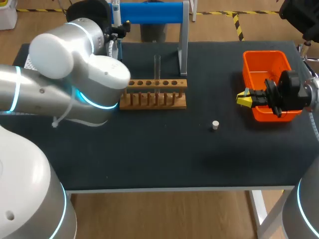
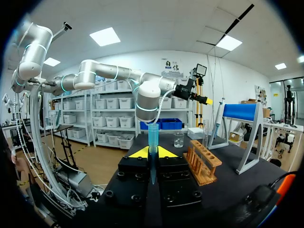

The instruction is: Invert the test tube, pick up the pipette, mount the tip to pipette, aspirate from beaker and dispense into the tube, eject the tip, return the pipette, and cap with the stopper.

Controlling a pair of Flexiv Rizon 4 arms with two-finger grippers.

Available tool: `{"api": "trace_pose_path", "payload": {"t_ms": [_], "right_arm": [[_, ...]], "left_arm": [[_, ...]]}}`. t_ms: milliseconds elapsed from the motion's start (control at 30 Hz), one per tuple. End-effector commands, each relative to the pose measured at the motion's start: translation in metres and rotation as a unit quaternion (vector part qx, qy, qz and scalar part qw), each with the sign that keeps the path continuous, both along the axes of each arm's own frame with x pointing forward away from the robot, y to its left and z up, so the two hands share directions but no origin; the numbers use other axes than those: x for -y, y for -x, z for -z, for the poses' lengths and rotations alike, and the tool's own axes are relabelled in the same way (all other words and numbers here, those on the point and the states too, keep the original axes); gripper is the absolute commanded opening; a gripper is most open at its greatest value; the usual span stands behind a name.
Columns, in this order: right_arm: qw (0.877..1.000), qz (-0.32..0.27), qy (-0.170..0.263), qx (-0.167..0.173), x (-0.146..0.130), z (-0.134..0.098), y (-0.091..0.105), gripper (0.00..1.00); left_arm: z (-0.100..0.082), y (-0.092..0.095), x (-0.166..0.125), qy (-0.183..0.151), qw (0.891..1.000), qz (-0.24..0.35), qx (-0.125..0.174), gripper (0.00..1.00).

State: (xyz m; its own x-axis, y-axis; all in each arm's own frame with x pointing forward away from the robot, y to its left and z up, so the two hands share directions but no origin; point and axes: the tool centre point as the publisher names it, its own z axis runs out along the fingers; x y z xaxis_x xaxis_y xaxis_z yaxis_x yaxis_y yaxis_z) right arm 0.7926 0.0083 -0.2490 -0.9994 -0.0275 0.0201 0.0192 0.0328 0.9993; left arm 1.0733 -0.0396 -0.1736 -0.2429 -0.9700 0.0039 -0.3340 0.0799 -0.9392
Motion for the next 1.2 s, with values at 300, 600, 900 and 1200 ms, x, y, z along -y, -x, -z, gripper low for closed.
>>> {"api": "trace_pose_path", "payload": {"t_ms": [300,600,900,1200], "right_arm": [[1.000,0.002,0.001,0.000,-0.001,0.000,0.001,0.00],[1.000,0.002,0.001,0.000,-0.001,0.000,0.001,0.00],[1.000,0.002,0.001,0.000,-0.001,0.000,0.001,0.00],[1.000,0.002,0.001,0.000,-0.001,0.000,0.001,0.00]], "left_arm": [[0.015,-0.027,0.007,0.006,0.998,-0.068,0.011,1.00],[0.020,-0.039,0.007,0.012,0.997,-0.073,0.011,1.00],[0.022,-0.050,0.006,0.011,0.997,-0.075,0.009,0.56],[0.021,-0.059,0.002,0.009,0.997,-0.078,0.010,0.54]]}}
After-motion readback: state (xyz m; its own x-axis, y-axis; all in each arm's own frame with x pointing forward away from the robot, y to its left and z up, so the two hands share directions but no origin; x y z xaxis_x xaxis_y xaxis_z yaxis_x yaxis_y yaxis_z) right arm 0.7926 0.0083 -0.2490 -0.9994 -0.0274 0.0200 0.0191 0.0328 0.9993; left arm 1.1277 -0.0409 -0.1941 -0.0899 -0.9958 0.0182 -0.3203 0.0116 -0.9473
